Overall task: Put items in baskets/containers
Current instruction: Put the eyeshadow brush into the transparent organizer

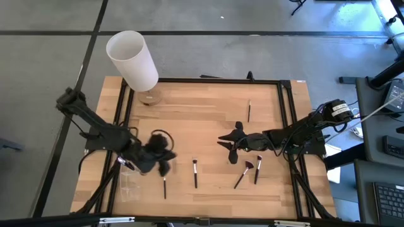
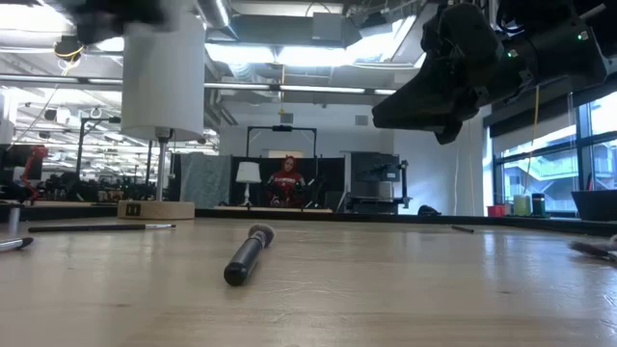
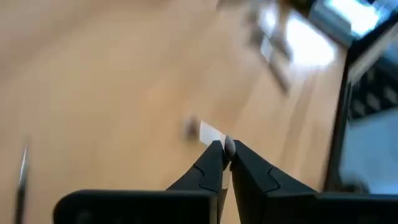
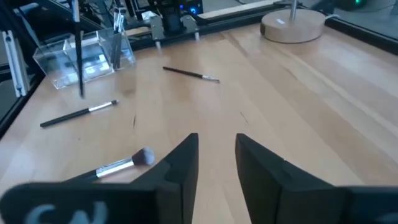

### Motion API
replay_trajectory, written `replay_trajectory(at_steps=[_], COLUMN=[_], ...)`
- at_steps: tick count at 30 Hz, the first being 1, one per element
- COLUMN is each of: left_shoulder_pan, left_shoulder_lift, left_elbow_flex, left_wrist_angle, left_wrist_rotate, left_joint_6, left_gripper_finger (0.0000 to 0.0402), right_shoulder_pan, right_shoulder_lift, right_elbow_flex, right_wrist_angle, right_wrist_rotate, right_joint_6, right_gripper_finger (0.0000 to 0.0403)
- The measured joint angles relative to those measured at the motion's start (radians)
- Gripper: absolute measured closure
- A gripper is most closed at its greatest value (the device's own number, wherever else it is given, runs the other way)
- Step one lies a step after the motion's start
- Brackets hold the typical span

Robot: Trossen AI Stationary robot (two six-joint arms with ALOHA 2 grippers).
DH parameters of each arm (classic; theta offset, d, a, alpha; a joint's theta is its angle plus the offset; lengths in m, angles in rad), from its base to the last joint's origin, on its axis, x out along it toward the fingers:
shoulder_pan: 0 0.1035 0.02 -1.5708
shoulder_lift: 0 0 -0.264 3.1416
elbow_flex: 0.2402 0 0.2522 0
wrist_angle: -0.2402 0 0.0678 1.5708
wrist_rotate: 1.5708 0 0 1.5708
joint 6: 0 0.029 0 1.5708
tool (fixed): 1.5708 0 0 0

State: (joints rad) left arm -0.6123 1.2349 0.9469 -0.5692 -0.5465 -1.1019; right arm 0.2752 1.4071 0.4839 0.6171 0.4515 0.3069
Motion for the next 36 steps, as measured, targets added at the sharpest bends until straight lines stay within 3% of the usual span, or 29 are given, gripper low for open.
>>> replay_trajectory(at_steps=[3,7,13,20,26,36], left_shoulder_pan=[-0.079,-0.202,-0.345,-0.406,-0.455,-0.475], left_shoulder_lift=[-0.057,-0.115,-0.164,-0.147,-0.093,0.047], left_elbow_flex=[0.004,0.004,0.005,0.098,0.139,0.139], left_wrist_angle=[-0.218,-0.417,-0.462,-0.61,-0.754,-0.701], left_wrist_rotate=[0.086,0.11,0.098,0.234,0.188,0.249], left_joint_6=[-0.23,-0.57,-0.841,-0.939,-1.022,-1.042], left_gripper_finger=[0.0385,0.0384,0.0385,0.0385,0.0385,0.0385], right_shoulder_pan=[0.0,0.0,0.0,0.0,0.0,0.0], right_shoulder_lift=[0.0,0.0,0.0,0.0,0.0,0.0], right_elbow_flex=[0.0,0.0,0.0,0.0,0.0,0.0], right_wrist_angle=[-0.002,-0.016,-0.021,-0.025,-0.029,-0.07], right_wrist_rotate=[0.0,-0.001,0.0,0.0,0.0,0.0], right_joint_6=[0.011,0.029,0.03,0.03,0.03,0.051], right_gripper_finger=[0.0295,0.0295,0.0295,0.0295,0.0295,0.0295])
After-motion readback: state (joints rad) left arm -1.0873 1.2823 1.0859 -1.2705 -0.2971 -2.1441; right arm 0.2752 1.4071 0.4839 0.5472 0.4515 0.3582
